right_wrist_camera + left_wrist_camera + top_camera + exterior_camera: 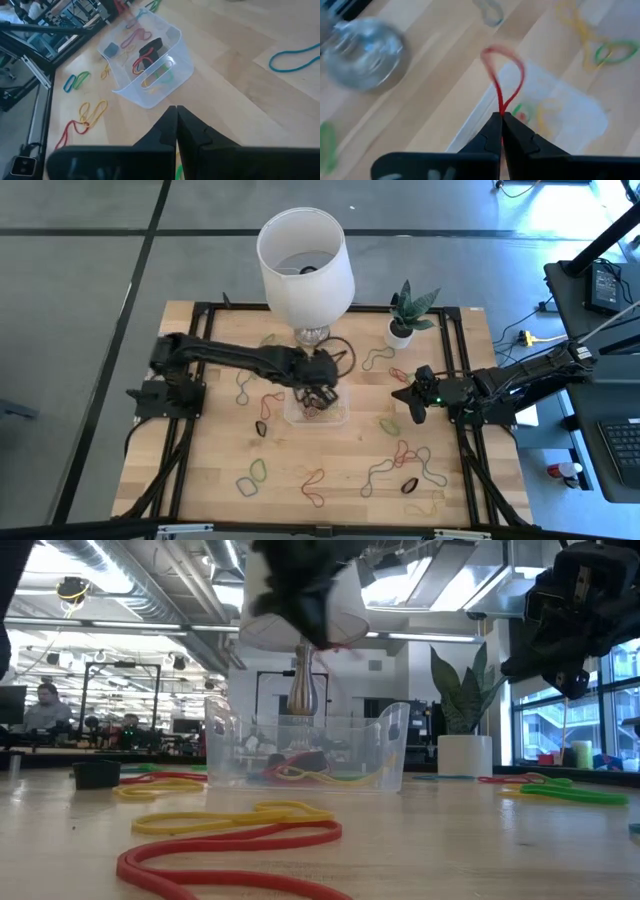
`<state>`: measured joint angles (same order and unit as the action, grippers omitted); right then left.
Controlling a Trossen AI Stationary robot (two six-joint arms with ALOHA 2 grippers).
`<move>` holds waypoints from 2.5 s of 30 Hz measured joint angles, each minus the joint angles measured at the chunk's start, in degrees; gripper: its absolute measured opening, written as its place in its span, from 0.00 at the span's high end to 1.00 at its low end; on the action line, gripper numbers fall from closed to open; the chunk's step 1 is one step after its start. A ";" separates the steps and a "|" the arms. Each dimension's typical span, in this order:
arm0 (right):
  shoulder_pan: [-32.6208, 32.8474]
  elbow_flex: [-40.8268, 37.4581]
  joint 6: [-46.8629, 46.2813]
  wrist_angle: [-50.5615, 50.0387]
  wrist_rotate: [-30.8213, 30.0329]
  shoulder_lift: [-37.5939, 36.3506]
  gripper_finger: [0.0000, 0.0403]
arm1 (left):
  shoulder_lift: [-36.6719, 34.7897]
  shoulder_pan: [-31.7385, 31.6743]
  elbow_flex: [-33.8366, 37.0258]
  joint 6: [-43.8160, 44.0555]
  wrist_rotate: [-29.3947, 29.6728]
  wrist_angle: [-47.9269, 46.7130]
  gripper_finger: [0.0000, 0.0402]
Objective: Pick and place rubber bands into bin
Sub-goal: Put the red rubber band into the transparent bin, then put the blue rubber band into the transparent bin
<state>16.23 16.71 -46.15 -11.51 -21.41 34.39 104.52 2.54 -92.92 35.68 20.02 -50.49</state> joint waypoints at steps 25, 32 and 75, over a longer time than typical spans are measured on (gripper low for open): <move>0.09 0.00 0.27 -0.68 3.65 -0.02 0.98 | 11.93 -0.78 -3.75 6.17 -10.31 3.13 0.95; 0.09 0.00 0.35 -0.85 3.67 -0.02 0.98 | 11.93 -1.49 -3.75 7.70 -12.21 2.46 0.82; 0.04 2.04 -1.30 3.11 -3.17 2.24 0.99 | -22.72 2.55 29.49 -6.85 -15.14 8.50 1.00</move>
<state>16.27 18.75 -47.44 -8.40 -24.58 36.63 81.79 5.09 -63.42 28.82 4.89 -41.99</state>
